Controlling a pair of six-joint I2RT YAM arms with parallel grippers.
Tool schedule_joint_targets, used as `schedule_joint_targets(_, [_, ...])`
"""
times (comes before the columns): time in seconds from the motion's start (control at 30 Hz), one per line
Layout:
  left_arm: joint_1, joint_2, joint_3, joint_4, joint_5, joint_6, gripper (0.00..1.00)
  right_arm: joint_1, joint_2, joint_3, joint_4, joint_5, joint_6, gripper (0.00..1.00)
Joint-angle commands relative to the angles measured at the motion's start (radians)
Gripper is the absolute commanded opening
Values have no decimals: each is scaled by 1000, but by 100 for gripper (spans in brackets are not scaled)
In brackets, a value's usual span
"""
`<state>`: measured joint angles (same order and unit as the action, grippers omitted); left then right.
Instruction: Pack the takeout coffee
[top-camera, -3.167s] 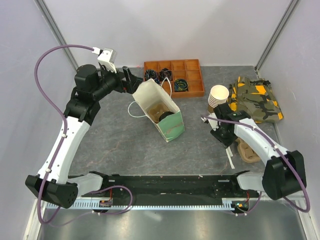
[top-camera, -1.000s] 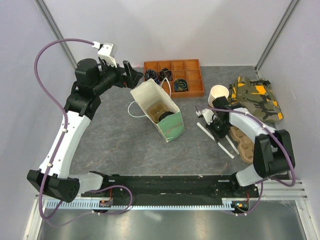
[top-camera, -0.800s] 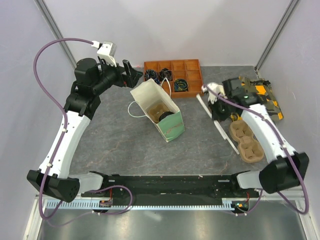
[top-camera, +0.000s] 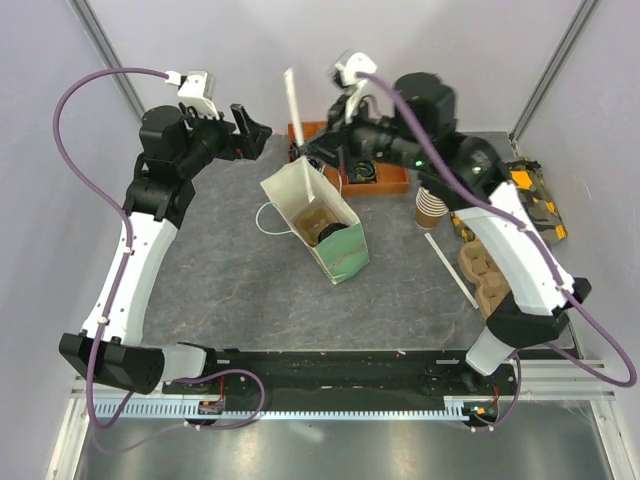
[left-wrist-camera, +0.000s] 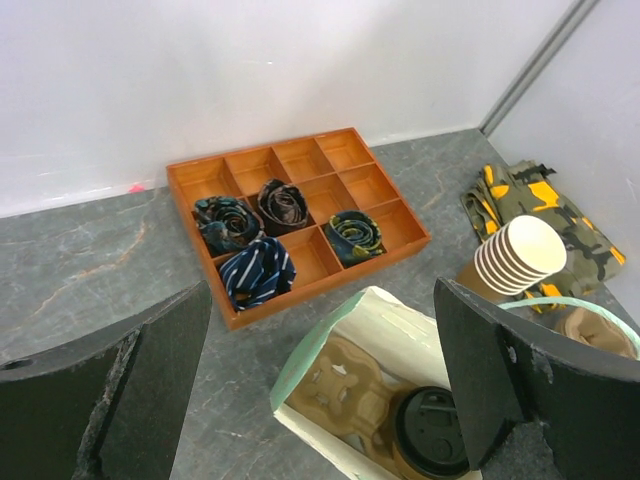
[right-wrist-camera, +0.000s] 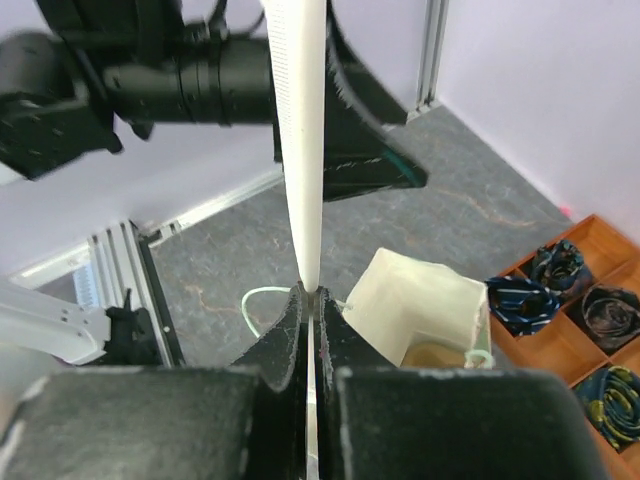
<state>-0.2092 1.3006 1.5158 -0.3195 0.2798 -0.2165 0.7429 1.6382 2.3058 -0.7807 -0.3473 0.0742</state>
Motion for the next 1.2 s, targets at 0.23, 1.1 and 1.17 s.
schedule_joint_targets(0.23, [22, -98, -60, 4, -48, -23, 100, 136, 35, -282, 4, 295, -122, 0])
schedule_joint_targets(1.1, [25, -103, -94, -13, -25, 19, 100, 135, 81, -474, 67, 525, -231, 0])
schedule_joint_targets(1.17, [25, -96, -94, -13, -22, 20, 100, 133, 86, -477, 57, 533, -225, 0])
